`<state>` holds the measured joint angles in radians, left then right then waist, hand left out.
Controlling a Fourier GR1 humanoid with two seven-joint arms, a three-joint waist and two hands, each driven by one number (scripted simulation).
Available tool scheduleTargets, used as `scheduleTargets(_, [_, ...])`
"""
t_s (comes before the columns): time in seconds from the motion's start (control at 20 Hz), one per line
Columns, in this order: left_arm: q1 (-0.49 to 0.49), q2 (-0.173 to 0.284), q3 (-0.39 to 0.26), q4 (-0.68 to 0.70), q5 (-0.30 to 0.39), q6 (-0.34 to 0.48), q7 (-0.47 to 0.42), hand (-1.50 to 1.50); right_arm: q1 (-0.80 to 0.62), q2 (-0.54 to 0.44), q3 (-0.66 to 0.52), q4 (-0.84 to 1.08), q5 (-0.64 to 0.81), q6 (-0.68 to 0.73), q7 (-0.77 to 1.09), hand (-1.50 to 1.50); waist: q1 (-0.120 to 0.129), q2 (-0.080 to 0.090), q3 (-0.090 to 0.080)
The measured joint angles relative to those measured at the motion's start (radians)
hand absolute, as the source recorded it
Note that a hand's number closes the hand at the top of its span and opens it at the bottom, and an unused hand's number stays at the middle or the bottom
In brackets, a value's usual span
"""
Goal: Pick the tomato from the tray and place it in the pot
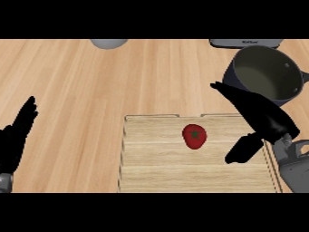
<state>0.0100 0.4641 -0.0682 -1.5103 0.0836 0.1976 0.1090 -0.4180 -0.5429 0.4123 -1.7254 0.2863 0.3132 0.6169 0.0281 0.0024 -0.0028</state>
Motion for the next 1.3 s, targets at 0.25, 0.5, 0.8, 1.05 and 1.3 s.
scheduleTargets(0.25, [0.012,-0.003,0.007,-0.021,-0.004,-0.005,0.012,0.0,-0.104,0.083,0.059,0.075,-0.06,0.16,0.177,-1.5,-0.005,-0.001,0.001])
scheduleTargets(0.5, [0.012,0.0,0.044,0.002,0.002,-0.037,-0.008,0.0,-0.175,0.183,0.07,0.168,-0.086,0.234,0.245,-1.5,-0.013,-0.002,0.002])
scheduleTargets(0.8, [0.045,-0.035,0.041,-0.028,-0.031,-0.028,-0.01,0.0,-0.224,0.252,0.074,0.249,-0.056,0.271,0.268,-1.5,-0.018,-0.003,0.002])
scheduleTargets(1.05, [0.028,-0.038,0.065,0.002,-0.038,-0.05,-0.018,0.0,-0.237,0.297,0.093,0.323,0.004,0.285,0.267,-1.5,-0.02,-0.002,0.002])
scheduleTargets(1.3, [0.031,-0.061,0.076,-0.008,-0.062,-0.056,-0.014,0.0,-0.25,0.337,0.071,0.389,0.058,0.31,0.247,-1.5,-0.021,-0.002,0.003])
